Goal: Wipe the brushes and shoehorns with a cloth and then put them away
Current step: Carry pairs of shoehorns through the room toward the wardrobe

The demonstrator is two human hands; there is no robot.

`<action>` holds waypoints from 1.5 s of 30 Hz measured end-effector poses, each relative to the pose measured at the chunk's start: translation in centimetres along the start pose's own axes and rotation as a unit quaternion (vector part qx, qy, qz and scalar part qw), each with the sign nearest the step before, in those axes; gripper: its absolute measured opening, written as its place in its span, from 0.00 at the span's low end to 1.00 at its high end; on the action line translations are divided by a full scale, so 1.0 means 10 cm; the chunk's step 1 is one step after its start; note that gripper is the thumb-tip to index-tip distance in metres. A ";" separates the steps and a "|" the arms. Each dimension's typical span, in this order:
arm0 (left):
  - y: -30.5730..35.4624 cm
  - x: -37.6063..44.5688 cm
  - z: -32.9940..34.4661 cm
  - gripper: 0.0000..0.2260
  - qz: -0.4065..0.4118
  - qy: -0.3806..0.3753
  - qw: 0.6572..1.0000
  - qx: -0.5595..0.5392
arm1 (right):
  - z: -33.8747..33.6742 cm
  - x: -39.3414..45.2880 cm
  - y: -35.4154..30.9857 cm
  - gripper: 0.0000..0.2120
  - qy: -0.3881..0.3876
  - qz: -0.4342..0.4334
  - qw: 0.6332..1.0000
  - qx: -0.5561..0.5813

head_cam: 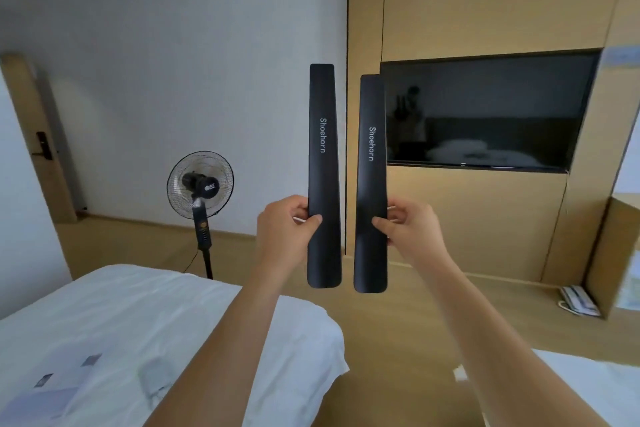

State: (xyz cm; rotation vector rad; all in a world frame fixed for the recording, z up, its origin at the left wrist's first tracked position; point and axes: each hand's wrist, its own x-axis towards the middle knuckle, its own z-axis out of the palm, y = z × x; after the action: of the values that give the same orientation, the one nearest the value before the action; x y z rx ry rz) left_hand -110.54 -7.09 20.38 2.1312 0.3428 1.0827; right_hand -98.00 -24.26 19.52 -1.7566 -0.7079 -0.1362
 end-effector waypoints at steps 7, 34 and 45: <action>0.06 0.67 1.11 0.01 0.002 -0.027 0.999 -0.021 | -0.54 0.87 0.65 0.11 0.003 -0.001 1.000 0.005; -1.40 4.08 3.83 0.04 0.002 -0.058 0.994 -0.091 | -0.29 4.80 2.63 0.18 0.014 -0.018 0.999 -0.045; -2.17 5.49 4.73 0.07 0.016 -0.064 0.993 -0.094 | 0.05 6.40 3.35 0.17 0.027 -0.019 0.998 -0.055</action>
State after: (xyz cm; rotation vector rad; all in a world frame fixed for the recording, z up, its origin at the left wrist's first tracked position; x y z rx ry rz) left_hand -37.95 14.22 19.32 2.0304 0.1413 0.9514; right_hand -28.79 -3.57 19.37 -1.8388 -0.7061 -0.2507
